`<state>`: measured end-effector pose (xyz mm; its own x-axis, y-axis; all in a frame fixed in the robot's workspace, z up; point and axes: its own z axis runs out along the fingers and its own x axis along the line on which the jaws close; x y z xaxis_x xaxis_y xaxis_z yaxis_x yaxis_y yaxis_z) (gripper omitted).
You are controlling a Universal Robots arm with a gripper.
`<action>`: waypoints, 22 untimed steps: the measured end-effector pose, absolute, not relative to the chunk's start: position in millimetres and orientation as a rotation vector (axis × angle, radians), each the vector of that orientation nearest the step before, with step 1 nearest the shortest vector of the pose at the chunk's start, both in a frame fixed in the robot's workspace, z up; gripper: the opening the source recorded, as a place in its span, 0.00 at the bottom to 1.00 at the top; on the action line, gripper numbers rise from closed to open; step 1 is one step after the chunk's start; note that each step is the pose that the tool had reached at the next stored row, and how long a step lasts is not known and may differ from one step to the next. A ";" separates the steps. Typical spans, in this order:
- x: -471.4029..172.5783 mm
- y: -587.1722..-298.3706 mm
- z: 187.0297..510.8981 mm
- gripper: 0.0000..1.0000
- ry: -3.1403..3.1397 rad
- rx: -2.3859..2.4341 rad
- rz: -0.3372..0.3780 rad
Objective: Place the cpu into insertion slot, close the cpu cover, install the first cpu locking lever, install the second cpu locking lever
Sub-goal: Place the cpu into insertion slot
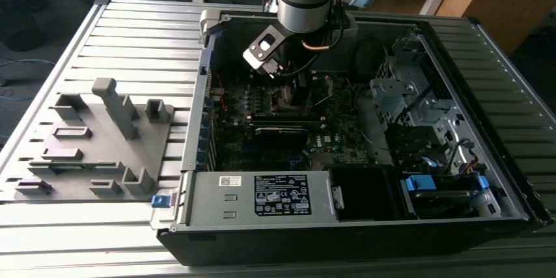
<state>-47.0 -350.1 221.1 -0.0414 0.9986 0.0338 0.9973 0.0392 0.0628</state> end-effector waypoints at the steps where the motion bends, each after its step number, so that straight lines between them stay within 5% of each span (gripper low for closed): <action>1: -47.0 -350.1 221.1 0.54 2.251 2.162 0.107; 22: -49.0 -349.7 214.3 0.54 2.225 2.185 0.104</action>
